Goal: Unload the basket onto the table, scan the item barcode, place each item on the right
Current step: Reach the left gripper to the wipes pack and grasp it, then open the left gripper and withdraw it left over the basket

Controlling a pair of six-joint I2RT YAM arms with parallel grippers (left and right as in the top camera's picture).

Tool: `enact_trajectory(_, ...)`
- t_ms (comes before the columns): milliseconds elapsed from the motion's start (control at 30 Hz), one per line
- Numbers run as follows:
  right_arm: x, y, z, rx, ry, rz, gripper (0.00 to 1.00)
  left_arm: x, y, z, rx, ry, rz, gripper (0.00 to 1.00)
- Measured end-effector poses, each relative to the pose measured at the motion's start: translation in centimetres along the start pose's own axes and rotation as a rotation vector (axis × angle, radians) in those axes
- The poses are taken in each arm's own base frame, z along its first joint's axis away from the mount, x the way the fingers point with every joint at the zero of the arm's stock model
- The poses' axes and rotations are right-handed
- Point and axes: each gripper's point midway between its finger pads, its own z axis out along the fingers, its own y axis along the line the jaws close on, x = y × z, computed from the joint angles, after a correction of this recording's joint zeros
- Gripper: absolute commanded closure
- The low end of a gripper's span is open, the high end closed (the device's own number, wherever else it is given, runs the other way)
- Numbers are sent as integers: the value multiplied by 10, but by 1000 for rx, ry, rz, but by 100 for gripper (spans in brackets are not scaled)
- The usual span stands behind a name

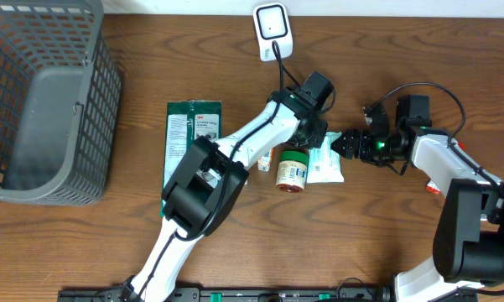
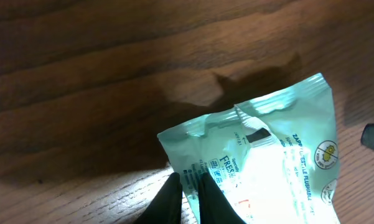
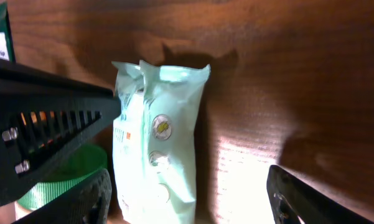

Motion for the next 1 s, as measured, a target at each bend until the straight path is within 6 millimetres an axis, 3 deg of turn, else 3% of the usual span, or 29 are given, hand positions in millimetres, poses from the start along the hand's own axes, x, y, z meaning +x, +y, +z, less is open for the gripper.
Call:
enact_trajectory(267,15,7,6,-68,26,1,30,4,-13,3,-18,-12,36,85)
enact_trajectory(400,18,7,11,-98,8,-4,31,4,-13,4,-37,-18,43,85)
enact_trajectory(700,29,21,15,-211,8,10,47,5,-11,4,-45,-18,43,84)
enact_trajectory(1000,41,21,19,-240,18,20,50,4,-10,4,-51,-20,42,85)
